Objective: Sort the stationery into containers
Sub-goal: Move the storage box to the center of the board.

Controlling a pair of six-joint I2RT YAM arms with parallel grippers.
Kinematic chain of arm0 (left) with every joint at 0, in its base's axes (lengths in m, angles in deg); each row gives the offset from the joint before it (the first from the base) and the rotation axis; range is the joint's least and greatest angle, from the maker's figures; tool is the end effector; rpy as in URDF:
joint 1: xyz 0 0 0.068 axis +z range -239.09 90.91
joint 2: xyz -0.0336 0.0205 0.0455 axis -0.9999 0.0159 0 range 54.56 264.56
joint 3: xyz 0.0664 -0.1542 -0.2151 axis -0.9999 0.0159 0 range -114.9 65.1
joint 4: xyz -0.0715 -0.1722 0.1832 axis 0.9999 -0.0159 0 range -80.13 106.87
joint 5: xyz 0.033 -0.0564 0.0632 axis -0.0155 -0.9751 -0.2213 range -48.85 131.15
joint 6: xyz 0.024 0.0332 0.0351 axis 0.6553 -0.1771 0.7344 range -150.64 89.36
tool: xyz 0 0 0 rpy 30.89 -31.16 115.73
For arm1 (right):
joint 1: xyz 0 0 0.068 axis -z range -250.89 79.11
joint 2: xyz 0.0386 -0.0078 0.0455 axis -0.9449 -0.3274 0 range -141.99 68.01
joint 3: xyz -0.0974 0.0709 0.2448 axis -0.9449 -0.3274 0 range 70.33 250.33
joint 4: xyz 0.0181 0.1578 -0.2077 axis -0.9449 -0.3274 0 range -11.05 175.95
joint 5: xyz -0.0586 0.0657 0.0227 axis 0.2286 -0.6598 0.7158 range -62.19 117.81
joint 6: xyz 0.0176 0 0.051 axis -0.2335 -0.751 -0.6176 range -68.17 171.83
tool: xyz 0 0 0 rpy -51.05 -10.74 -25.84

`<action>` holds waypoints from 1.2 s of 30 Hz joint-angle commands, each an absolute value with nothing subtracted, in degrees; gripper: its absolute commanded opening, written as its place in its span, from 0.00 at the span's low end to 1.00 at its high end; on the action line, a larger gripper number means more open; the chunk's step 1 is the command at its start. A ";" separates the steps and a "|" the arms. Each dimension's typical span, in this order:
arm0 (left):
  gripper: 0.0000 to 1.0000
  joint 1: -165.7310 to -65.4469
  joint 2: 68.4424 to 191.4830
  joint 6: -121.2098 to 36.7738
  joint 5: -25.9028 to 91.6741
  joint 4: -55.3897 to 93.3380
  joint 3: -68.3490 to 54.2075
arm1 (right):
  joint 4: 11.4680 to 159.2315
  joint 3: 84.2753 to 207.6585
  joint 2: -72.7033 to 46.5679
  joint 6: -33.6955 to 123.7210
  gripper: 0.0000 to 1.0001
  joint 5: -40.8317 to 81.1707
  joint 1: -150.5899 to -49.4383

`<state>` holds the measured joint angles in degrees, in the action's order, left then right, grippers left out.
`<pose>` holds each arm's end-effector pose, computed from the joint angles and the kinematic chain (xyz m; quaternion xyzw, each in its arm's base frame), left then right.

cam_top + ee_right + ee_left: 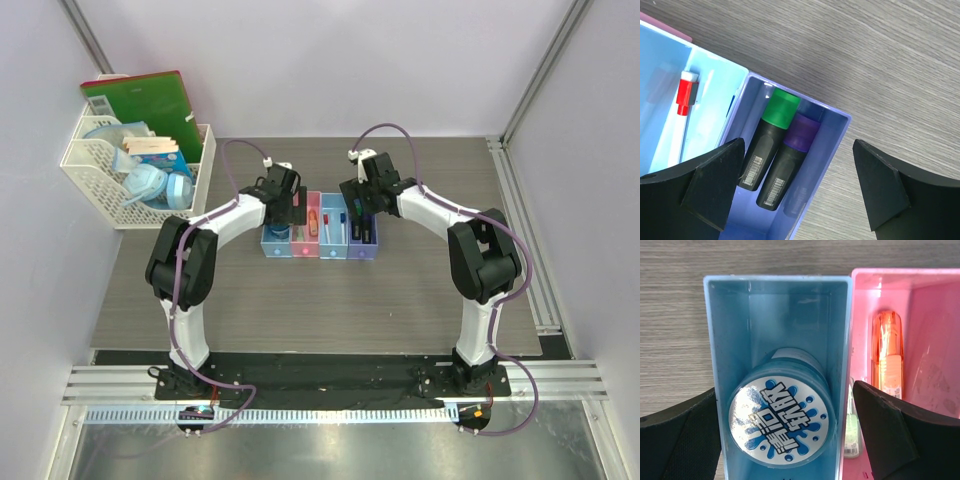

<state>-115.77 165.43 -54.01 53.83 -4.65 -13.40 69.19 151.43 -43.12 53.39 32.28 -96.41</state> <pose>0.3762 -0.1804 0.1918 -0.0069 0.9455 -0.0351 0.3235 0.3913 0.1838 0.2092 -0.2036 0.9066 0.0409 0.3675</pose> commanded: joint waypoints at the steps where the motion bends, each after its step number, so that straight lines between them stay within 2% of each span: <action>1: 1.00 -116.07 165.04 -54.72 57.32 -0.80 -15.32 | 71.71 152.25 -41.67 52.18 0.95 29.22 -97.43; 14: 1.00 -116.07 162.66 -53.05 58.37 -0.44 -13.56 | 72.23 150.66 -43.08 53.32 0.95 35.63 -97.43; 36: 1.00 -113.79 156.86 -50.59 56.45 0.17 -11.19 | 72.06 149.96 -40.98 53.06 0.95 36.78 -95.41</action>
<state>-114.17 161.05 -51.74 57.31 -2.16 -11.39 69.98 149.82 -43.62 53.24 35.67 -95.99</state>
